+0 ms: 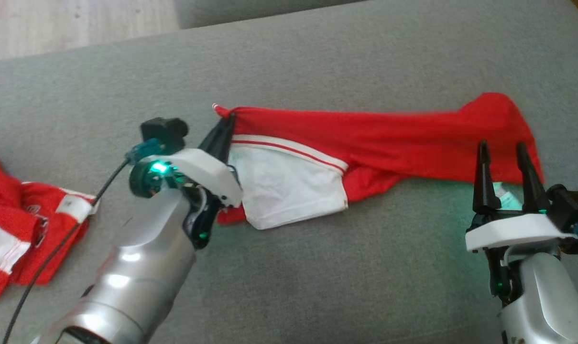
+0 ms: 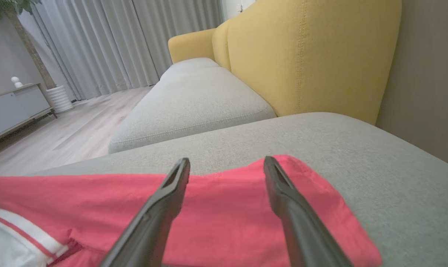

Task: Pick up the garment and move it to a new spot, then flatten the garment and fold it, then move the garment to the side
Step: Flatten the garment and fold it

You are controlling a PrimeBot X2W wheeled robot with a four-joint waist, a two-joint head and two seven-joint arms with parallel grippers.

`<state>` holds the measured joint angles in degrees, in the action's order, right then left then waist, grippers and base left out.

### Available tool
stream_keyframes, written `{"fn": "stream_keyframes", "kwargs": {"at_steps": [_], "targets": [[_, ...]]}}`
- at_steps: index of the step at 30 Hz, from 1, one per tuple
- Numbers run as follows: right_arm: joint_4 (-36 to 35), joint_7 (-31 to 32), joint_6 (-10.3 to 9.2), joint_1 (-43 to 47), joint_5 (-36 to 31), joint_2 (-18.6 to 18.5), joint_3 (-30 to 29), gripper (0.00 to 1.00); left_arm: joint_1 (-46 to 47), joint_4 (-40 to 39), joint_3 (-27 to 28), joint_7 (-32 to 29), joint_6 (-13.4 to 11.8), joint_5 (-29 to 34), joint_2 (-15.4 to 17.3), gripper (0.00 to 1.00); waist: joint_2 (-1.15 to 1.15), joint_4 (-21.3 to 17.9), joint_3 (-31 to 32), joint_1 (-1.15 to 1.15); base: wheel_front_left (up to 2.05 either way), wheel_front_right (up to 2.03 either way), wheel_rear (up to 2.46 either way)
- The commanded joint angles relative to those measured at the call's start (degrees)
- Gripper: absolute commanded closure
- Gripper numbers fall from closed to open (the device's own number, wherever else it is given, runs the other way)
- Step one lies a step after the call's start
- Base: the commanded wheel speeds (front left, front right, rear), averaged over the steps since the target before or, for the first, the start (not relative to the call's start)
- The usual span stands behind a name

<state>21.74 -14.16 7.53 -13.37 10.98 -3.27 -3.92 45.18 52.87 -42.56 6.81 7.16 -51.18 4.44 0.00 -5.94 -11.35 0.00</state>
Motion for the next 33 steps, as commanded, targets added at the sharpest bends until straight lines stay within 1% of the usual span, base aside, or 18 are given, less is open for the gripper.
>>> {"fn": "stream_keyframes", "kwargs": {"at_steps": [1, 7, 14, 19, 20, 21, 22, 26, 31, 33], "targets": [[-1.84, -0.21, -0.04, -0.31, -0.64, -0.47, 1.25, 0.00, 1.14, -1.02, 1.53, 0.75, 0.33, -0.29, 1.82, 1.00, 0.00, 0.57, 0.40, 0.00, 0.00, 0.00, 0.00], [-2.33, 0.34, -0.04, -0.35, -0.73, -0.57, 1.24, 0.00, 0.84, -0.57, 1.87, 2.38, 0.33, -2.41, 3.25, 1.00, 0.00, 1.99, 0.32, 0.00, 0.00, 0.00, 0.00], [-2.40, 0.57, -0.04, -0.97, -0.83, -0.69, 1.19, 0.00, 0.80, 0.24, 1.62, 3.71, 0.33, -3.78, 4.64, 1.00, 0.00, 2.58, -0.64, 0.00, 0.00, 0.00, 0.00], [-2.29, 0.61, -0.04, -1.62, -0.92, -0.69, 1.31, 0.00, 0.84, 1.52, 1.19, 3.94, 0.33, -4.51, 4.76, 1.00, 0.00, 2.66, -1.11, 0.00, 0.00, 0.00, 0.00], [-2.25, 0.61, -0.04, -1.71, -0.94, -0.69, 1.35, 0.00, 0.81, 1.61, 0.94, 3.83, 0.33, -4.67, 4.63, 0.81, 0.00, 2.69, -1.14, 0.00, 0.00, 0.00, 0.00], [-2.18, 0.62, -0.04, -1.77, -0.95, -0.68, 1.39, 0.00, 0.78, 1.71, 0.65, 3.80, 0.33, -4.73, 4.54, 0.49, 0.00, 2.70, -1.13, 0.00, 0.00, 0.00, 0.00], [-2.11, 0.63, -0.04, -1.82, -0.97, -0.67, 1.44, 0.00, 0.75, 1.86, 0.45, 3.78, 0.33, -4.86, 4.47, 0.01, 0.00, 2.71, -1.10, 0.00, 0.00, 0.00, 0.00], [-1.98, 0.72, -0.04, -2.05, -1.14, -0.91, 1.43, 0.00, 0.64, 2.04, 0.21, 5.54, 0.33, -5.19, 4.50, 0.00, 0.00, 2.89, -0.63, 0.00, 0.00, 0.00, 0.00], [-2.47, 0.84, -0.04, -2.47, -1.25, -1.97, 1.11, 0.00, -0.28, -0.42, 0.76, 7.91, 0.20, -2.78, 6.52, 0.00, 0.00, 4.05, 0.63, 0.00, 0.00, 0.00, 0.00], [-3.01, 0.77, -0.04, -2.40, -0.68, -2.46, 1.81, 0.00, -1.03, -1.90, 0.35, 8.11, -1.55, 0.88, 8.17, 0.00, 0.00, 4.91, 1.32, 0.00, 0.00, 0.00, 0.00]]}}
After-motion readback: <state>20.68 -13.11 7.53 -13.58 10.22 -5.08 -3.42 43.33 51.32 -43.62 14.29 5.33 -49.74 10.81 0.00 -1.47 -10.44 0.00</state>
